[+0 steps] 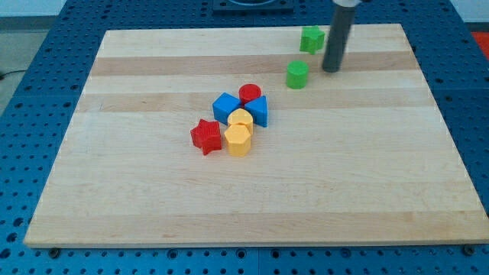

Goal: Push the green circle towards center

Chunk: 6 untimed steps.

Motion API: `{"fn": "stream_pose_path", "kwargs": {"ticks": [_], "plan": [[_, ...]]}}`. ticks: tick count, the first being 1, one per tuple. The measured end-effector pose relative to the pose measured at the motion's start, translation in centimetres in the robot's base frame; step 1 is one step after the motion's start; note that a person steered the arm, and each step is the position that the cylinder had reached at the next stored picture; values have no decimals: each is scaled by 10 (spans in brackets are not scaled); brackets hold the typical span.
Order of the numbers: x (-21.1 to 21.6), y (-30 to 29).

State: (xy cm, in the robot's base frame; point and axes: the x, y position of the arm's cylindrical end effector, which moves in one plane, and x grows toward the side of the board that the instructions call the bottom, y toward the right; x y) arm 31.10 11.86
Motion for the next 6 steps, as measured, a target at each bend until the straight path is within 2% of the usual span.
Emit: {"fn": "stream_pose_path", "kwargs": {"ticks": [2,3,5,6], "plan": [[33,-16],[34,-56],[90,-43],[88,-109]]}}
